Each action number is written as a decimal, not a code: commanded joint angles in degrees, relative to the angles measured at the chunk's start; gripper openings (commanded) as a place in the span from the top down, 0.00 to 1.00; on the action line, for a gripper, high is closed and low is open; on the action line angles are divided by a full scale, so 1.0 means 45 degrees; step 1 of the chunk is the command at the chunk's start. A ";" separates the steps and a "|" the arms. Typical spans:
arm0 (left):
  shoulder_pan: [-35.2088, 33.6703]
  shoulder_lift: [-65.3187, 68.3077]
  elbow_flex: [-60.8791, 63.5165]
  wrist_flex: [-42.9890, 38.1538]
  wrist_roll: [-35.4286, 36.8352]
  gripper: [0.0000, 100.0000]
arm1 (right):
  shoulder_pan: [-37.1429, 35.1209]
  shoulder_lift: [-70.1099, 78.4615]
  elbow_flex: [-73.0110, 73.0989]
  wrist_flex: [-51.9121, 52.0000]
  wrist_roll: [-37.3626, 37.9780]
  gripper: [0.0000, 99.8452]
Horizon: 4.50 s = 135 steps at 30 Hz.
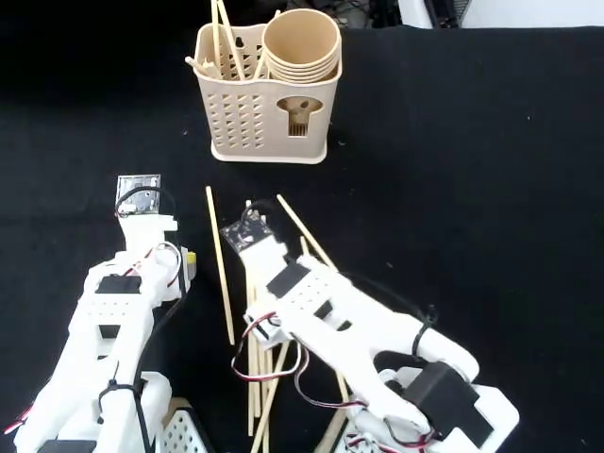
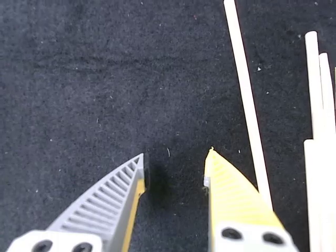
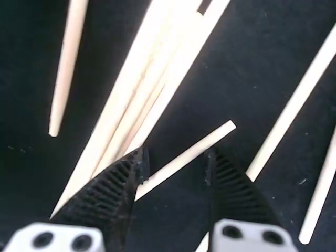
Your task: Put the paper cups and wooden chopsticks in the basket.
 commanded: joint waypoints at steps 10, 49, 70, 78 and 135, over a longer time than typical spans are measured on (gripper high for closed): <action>-0.0166 -0.0117 -0.0186 -0.0215 0.0000 0.80 | 0.1758 0.2862 -0.1846 0.0156 -0.0078 0.82; -0.0107 -0.0117 -0.0186 -0.0215 0.0000 0.80 | 0.3302 0.3116 -0.5714 0.0801 0.1993 0.99; -0.0068 -0.0137 0.0088 -0.0176 0.0000 0.80 | 0.4493 0.3233 -0.7179 0.0918 0.6505 0.78; -0.0049 -0.0137 0.0068 -0.0176 0.0000 0.80 | 0.4454 0.3233 -0.7004 0.3165 0.7482 0.75; -0.0049 -0.0137 0.0029 -0.0195 0.0000 0.80 | 0.5802 0.2862 -0.5871 0.1797 0.9143 0.84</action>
